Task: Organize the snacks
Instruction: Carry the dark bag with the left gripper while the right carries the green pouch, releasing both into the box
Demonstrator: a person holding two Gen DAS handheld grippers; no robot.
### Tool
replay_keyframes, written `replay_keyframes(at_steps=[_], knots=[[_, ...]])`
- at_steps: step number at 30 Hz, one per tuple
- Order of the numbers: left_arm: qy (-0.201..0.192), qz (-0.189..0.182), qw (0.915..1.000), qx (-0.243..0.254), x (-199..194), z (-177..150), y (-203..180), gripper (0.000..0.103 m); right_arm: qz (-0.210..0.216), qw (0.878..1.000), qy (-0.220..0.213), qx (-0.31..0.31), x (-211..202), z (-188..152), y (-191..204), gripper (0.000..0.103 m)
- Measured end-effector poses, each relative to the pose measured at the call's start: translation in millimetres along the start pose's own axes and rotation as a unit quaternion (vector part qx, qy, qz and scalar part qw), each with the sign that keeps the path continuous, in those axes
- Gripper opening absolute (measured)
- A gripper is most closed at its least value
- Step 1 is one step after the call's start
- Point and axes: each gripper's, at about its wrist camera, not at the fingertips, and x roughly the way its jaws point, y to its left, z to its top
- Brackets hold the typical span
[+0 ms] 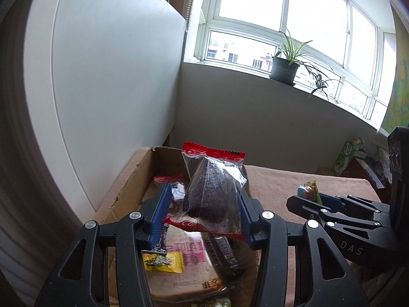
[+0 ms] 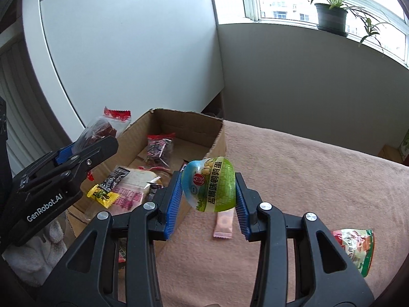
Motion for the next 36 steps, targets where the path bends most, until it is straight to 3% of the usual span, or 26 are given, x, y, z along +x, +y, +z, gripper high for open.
replay_keyframes(at_steps=[9,12,14,18,20,25,28,36], knots=[[0.017,0.019,0.9991,-0.034,13,2,33,0.048,0.019,0.999,0.023,-0.042,26,-7,42,0.044],[0.019,0.025,0.9986,-0.042,15,2,36,0.048,0.012,0.998,0.022,-0.063,27,-11,53,0.057],[0.019,0.027,0.9984,-0.046,15,2,38,0.049,0.005,0.997,0.014,-0.074,23,-15,57,0.073],[0.016,0.032,0.9982,-0.047,14,2,36,0.068,-0.005,0.996,0.004,-0.087,11,-22,61,0.076],[0.015,0.030,0.9984,-0.045,14,3,34,0.068,-0.006,0.996,0.003,-0.085,7,-22,59,0.076],[0.015,0.026,0.9985,-0.045,13,2,35,0.068,-0.020,0.998,-0.013,-0.061,-11,-15,31,0.077],[0.013,0.024,0.9986,-0.045,11,2,35,0.068,-0.031,0.999,-0.023,-0.032,-20,-12,4,0.084],[-0.002,-0.002,0.9992,-0.039,-2,4,18,0.068,-0.066,0.996,-0.023,0.051,-36,-12,-68,0.084]])
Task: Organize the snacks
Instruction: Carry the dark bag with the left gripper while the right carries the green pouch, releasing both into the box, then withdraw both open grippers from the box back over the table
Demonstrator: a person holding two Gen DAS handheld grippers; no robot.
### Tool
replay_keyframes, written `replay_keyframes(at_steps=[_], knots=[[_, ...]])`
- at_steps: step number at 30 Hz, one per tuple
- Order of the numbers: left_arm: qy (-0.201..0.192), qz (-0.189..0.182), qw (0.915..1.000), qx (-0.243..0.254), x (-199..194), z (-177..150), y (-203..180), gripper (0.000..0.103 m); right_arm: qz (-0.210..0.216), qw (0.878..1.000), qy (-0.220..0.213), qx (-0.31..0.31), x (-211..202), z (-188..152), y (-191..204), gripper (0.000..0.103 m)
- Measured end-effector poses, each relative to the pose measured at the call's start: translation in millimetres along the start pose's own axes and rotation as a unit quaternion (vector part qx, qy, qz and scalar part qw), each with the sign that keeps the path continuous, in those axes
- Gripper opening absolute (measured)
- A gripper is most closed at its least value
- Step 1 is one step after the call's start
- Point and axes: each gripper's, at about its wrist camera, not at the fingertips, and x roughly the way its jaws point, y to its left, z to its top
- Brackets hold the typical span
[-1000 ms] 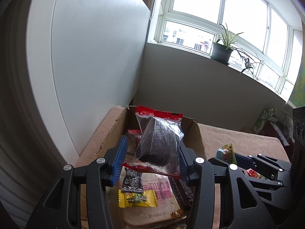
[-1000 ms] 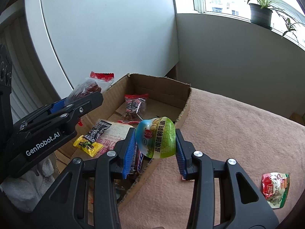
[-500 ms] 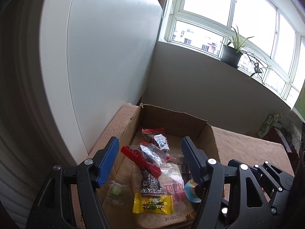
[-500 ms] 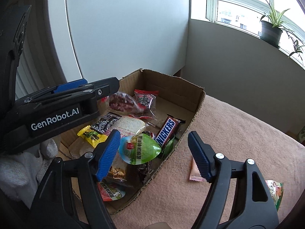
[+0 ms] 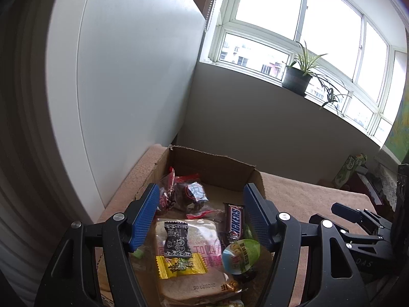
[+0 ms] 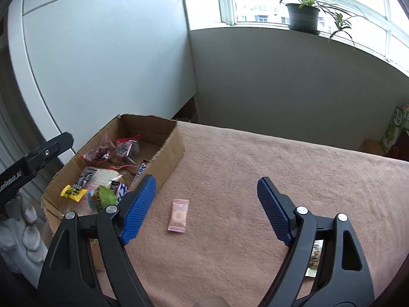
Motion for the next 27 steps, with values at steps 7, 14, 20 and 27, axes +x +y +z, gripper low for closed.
replay_keyframes(at_steps=[7,14,20,27], knots=[[0.012,-0.050,0.9978,0.041,-4,-10,-52,0.068,-0.025,0.996,-0.006,0.080,-11,1,-69,0.084],[0.061,-0.109,0.9889,0.081,3,-40,-106,0.068,-0.029,0.993,0.008,0.115,-11,-13,-110,0.084],[0.104,-0.098,0.9830,0.116,22,-68,-133,0.068,-0.026,0.994,0.016,0.101,-10,-21,-117,0.084],[0.120,-0.044,0.9849,0.117,40,-76,-135,0.068,-0.013,0.996,0.005,0.085,-22,-22,-123,0.084]])
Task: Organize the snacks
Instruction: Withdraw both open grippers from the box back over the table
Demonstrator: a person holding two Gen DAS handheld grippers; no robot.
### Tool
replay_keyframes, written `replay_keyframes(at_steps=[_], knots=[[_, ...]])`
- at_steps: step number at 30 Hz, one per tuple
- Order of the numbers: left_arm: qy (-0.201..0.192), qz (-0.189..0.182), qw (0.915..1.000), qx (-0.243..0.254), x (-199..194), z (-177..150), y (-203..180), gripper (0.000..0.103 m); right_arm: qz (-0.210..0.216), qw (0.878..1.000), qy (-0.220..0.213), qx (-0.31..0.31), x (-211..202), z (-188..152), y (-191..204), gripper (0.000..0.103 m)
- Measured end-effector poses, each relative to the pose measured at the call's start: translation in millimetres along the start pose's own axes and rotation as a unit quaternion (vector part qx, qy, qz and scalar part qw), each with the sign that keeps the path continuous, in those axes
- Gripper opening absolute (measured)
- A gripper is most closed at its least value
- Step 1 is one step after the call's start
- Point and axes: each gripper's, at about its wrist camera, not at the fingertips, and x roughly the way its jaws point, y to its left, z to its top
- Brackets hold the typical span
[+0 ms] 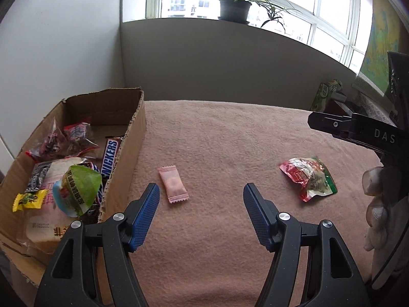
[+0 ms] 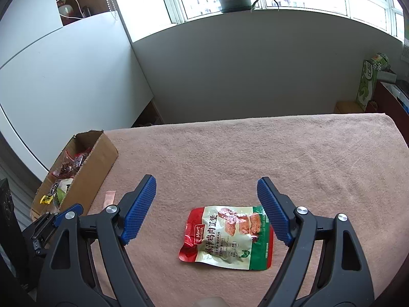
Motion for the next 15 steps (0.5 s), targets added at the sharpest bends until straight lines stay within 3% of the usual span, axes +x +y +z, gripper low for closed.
replay_keyframes(at_steps=[2,9,13,14,15], knots=[[0.000,-0.009,0.9999,-0.007,-4,1,-2,0.068,0.009,1.000,-0.001,-0.004,-2,-1,-1,0.084],[-0.003,-0.039,0.9979,0.051,-7,-17,-39,0.068,0.050,0.998,0.029,-0.037,13,0,8,0.082],[0.014,-0.053,0.9940,0.095,-9,-45,-61,0.068,0.119,0.988,0.079,-0.055,36,14,26,0.061],[0.016,-0.058,0.9930,0.102,-11,-51,-64,0.068,0.126,0.986,0.091,-0.064,44,19,34,0.052],[0.015,-0.063,0.9924,0.104,-14,-56,-67,0.068,0.126,0.984,0.103,-0.076,54,23,43,0.050]])
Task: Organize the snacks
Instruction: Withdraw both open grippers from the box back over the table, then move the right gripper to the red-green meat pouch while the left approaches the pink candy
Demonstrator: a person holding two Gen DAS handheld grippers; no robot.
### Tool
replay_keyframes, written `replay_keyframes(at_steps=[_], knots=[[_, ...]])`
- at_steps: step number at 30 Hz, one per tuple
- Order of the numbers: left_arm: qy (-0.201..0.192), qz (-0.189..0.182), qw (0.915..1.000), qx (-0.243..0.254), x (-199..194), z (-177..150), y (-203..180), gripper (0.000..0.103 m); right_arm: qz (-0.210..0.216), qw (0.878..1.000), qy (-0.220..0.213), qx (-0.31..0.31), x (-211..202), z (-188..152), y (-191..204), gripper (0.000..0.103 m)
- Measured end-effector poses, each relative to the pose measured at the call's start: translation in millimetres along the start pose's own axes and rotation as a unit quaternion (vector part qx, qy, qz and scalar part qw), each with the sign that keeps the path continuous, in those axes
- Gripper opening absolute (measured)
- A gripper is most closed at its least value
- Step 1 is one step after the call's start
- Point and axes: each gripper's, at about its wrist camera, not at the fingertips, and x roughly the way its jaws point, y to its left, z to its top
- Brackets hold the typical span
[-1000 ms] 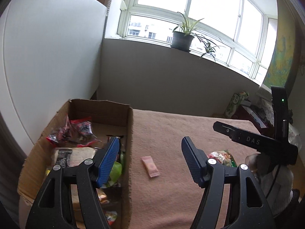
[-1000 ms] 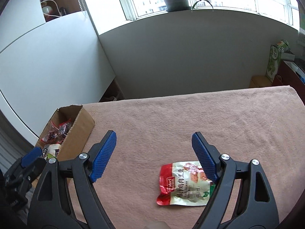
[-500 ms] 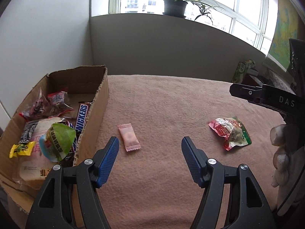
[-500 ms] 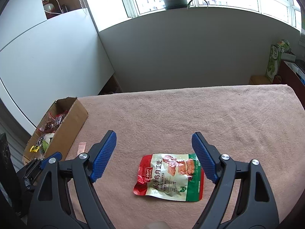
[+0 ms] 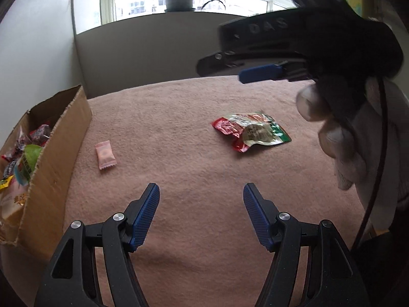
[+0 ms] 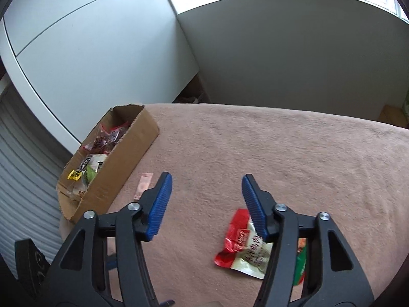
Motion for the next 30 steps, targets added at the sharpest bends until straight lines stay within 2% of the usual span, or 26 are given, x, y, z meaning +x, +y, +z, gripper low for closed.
replay_keyframes(at_steps=[3,5,7,13,19,20,22,25,29,30], knots=[[-0.001,-0.005,0.9999,0.014,-5,-10,-7,0.068,0.010,0.998,0.058,-0.036,40,16,22,0.042],[0.003,0.000,1.0000,0.007,-4,-15,-2,0.068,0.011,0.994,0.092,-0.050,66,20,38,0.031],[0.013,-0.004,0.9999,-0.009,-4,-17,8,0.068,0.013,0.991,0.113,-0.067,86,23,55,0.030],[0.008,0.003,0.9991,-0.043,-13,-24,37,0.068,-0.001,0.984,0.147,-0.100,122,23,91,0.030],[0.004,-0.001,0.9981,-0.061,-20,-30,51,0.068,-0.029,0.979,0.162,-0.120,137,19,109,0.028],[0.004,-0.002,0.9980,-0.063,-21,-30,53,0.068,-0.026,0.978,0.168,-0.124,137,17,112,0.025],[0.003,-0.005,0.9976,-0.070,-24,-31,56,0.068,-0.036,0.971,0.178,-0.154,137,8,123,0.019],[0.002,-0.003,0.9971,-0.075,-30,-35,52,0.068,-0.071,0.958,0.181,-0.212,131,-11,141,0.019],[0.000,0.000,0.9969,-0.078,-32,-38,53,0.068,-0.082,0.954,0.190,-0.216,118,-23,133,0.019],[0.001,0.000,0.9968,-0.080,-21,-28,53,0.068,-0.090,0.954,0.189,-0.214,114,-25,127,0.019]])
